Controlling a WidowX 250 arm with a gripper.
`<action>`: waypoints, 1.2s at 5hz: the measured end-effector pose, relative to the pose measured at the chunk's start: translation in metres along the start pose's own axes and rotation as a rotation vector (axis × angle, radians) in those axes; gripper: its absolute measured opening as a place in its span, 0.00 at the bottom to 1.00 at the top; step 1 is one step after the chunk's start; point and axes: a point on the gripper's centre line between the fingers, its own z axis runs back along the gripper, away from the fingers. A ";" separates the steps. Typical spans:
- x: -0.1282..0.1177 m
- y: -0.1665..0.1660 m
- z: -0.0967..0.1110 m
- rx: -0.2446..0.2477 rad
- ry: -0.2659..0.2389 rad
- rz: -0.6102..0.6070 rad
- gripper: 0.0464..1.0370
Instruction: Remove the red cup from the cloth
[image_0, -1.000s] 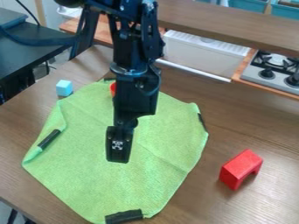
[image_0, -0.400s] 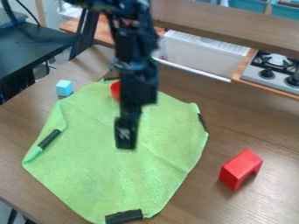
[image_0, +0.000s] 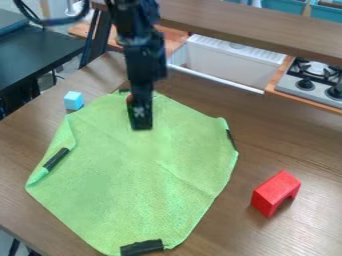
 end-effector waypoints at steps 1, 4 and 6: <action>0.002 0.024 0.001 0.031 -0.032 0.050 0.96; -0.026 0.087 -0.042 0.120 -0.053 0.136 0.96; -0.033 0.092 -0.057 0.153 -0.027 0.139 0.96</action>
